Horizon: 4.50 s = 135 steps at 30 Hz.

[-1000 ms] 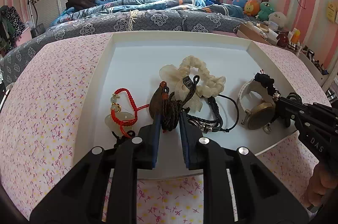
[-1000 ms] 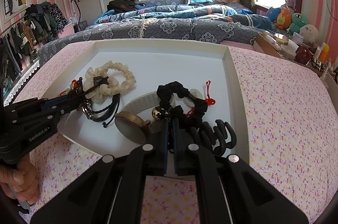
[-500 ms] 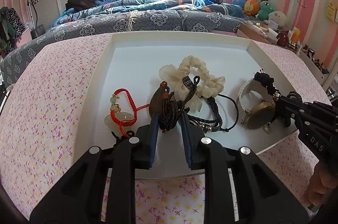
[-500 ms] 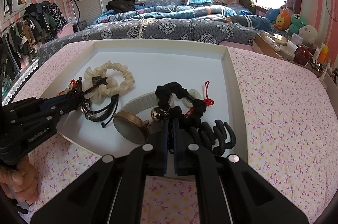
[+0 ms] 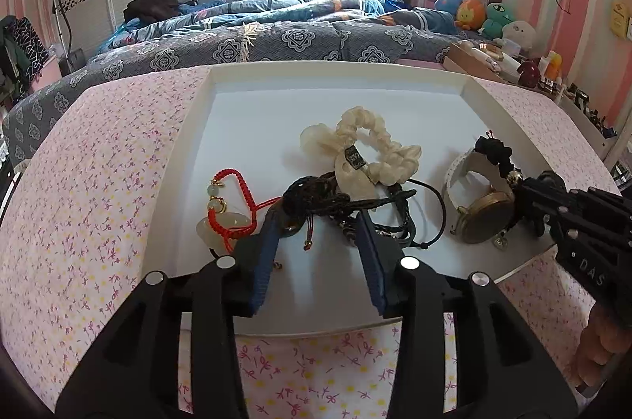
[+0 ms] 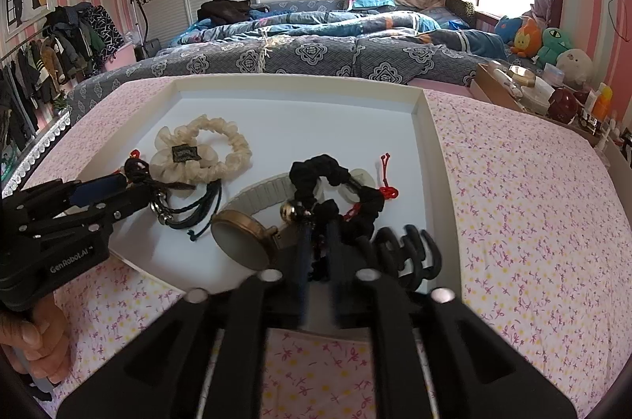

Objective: Organize jewelry

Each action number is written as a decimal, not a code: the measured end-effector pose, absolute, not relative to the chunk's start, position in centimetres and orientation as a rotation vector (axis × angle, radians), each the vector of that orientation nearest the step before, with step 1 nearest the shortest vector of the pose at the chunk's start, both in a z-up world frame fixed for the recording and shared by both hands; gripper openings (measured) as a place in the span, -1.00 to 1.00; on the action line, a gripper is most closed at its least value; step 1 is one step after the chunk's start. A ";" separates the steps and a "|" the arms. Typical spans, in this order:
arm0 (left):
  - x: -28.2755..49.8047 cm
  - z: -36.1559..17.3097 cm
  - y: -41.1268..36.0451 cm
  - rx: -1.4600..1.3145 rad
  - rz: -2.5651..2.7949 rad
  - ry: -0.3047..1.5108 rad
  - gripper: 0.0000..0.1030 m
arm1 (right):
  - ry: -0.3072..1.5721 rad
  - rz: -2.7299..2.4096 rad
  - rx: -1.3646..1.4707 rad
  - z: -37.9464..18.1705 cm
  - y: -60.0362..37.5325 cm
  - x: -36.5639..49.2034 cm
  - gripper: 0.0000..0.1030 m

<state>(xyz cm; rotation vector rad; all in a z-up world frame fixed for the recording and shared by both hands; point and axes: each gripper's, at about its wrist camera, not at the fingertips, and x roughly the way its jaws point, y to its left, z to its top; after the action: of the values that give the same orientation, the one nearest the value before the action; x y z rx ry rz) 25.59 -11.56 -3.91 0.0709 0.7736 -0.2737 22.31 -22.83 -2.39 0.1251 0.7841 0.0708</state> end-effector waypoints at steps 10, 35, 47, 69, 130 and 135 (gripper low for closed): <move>25.3 -3.7 -11.7 0.080 -0.270 0.762 -0.22 | 0.755 0.063 0.112 -1.1 -23.2 22.0 -0.54; 25.3 -3.3 -12.1 0.091 -0.276 0.745 -0.12 | 0.755 0.021 0.075 -0.2 -24.0 21.8 -0.32; 25.5 -2.7 -11.7 0.051 -0.280 0.735 0.03 | 0.753 0.051 0.088 0.4 -24.6 21.7 0.16; 23.5 4.7 -9.2 -0.015 -0.265 0.561 0.50 | 0.651 0.115 0.239 3.6 -27.2 20.9 0.35; 12.2 0.1 -5.2 0.088 -0.112 0.392 0.94 | 0.531 -0.083 0.121 0.4 -23.6 8.5 0.85; 12.2 0.1 -5.2 0.090 -0.112 0.388 0.94 | 0.529 -0.086 0.119 0.4 -23.5 8.5 0.85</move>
<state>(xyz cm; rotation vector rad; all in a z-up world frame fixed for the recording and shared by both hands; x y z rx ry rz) 12.17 -5.16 0.07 0.0901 0.3878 -0.1125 8.49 -23.54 0.38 0.1192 0.5288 -0.0863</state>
